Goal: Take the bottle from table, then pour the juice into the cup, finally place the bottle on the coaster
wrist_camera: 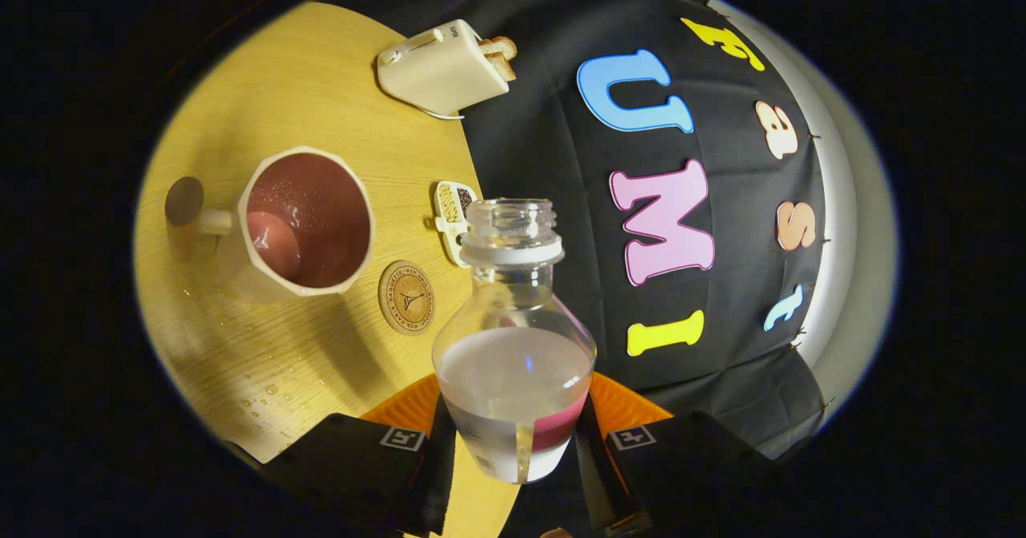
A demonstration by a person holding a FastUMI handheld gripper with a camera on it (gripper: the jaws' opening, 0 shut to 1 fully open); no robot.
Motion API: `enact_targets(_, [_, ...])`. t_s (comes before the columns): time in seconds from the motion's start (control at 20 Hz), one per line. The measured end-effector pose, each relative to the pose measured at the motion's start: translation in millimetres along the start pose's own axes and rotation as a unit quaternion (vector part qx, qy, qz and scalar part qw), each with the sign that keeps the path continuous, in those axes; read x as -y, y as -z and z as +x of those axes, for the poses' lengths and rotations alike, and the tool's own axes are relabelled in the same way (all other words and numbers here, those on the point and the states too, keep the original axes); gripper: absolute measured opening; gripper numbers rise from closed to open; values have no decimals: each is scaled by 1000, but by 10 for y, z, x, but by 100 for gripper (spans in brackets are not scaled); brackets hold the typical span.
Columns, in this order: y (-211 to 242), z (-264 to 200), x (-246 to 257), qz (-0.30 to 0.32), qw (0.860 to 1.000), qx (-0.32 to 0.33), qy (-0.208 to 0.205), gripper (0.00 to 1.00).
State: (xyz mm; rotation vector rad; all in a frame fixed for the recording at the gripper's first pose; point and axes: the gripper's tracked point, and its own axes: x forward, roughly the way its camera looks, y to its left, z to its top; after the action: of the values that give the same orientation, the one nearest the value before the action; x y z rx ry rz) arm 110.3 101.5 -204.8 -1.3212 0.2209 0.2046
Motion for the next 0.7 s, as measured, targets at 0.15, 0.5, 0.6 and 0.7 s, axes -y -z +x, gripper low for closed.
enact_targets(0.15, [-31,40,-37,-46,999,3,2,68])
enact_targets(0.5, [-158,118,-64,-147,989,29,10,68])
enact_targets(0.6, [-218,128,-17,-174,984,43,17,68])
enact_targets(0.7, [-258,132,-2,-191,980,55,21,68])
